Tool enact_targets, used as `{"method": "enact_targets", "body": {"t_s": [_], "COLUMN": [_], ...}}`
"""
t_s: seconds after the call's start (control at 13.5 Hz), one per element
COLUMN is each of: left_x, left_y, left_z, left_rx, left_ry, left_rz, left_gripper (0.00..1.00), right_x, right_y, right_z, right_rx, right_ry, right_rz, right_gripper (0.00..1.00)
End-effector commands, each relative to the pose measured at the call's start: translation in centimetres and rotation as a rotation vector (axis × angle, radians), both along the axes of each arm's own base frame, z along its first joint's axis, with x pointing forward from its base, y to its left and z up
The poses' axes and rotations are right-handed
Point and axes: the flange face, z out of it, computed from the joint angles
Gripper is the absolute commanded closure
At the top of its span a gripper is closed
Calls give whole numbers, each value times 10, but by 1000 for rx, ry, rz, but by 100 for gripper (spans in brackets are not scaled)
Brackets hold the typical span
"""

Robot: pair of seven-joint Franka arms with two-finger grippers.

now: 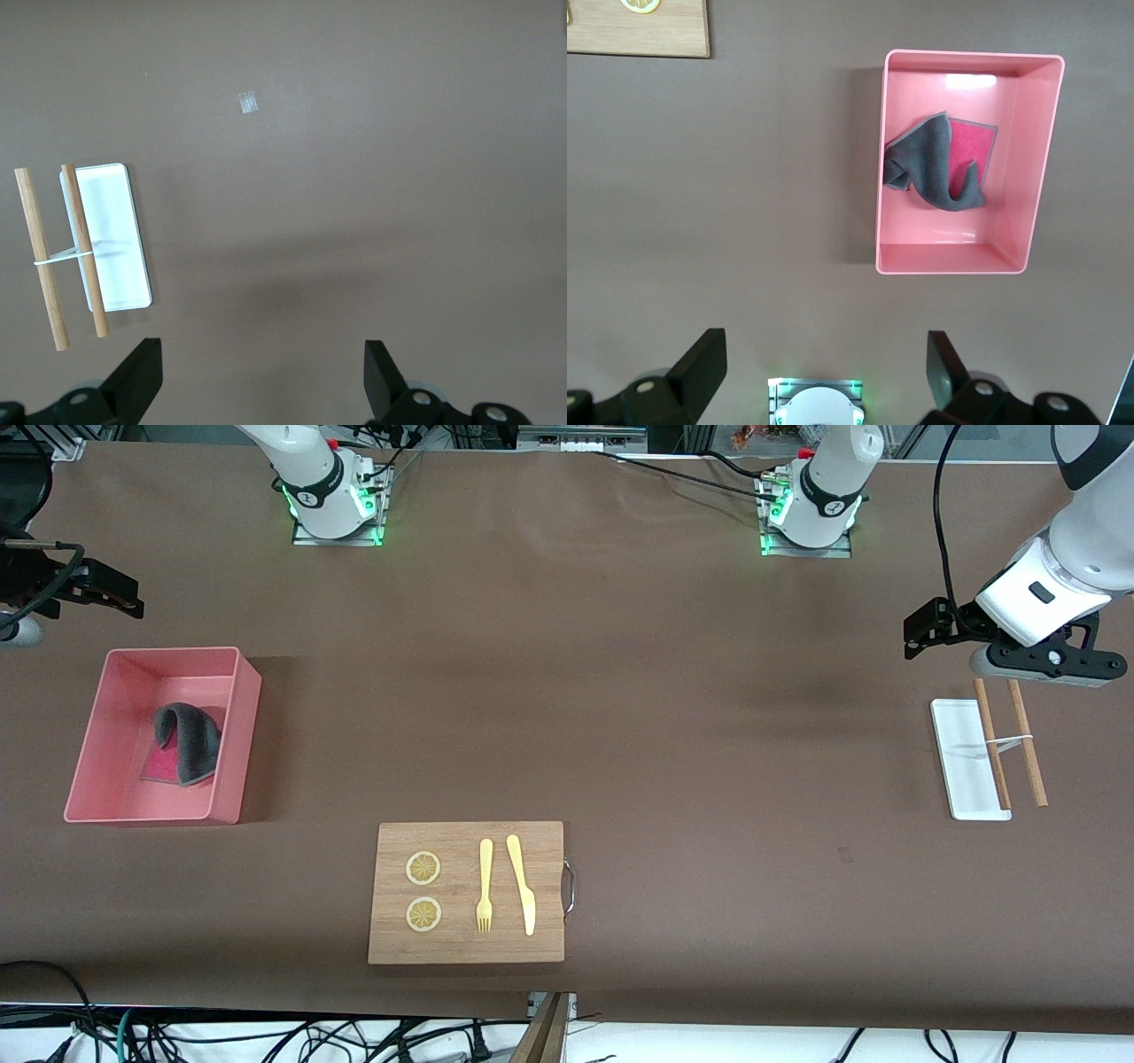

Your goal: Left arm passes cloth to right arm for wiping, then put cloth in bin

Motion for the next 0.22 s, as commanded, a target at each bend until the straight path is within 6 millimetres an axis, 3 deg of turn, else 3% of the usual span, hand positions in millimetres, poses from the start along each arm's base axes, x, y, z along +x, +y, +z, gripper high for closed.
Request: {"method": "enact_targets", "body": {"t_s": [0.0,0.15], "left_x": [3,3], "left_y": [-3,-3], "left_z": [6,6], "left_rx": [17,18], "left_ry": [3,1], "left_rz": [3,3], "left_gripper": [0,0], "right_x": [-4,-2], "right_y": [1,1], "right_z": [1,3], "right_rx": [-8,-7], "right_ry": [8,3], "right_rz": [-13,-10], "right_gripper": [0,0]}}
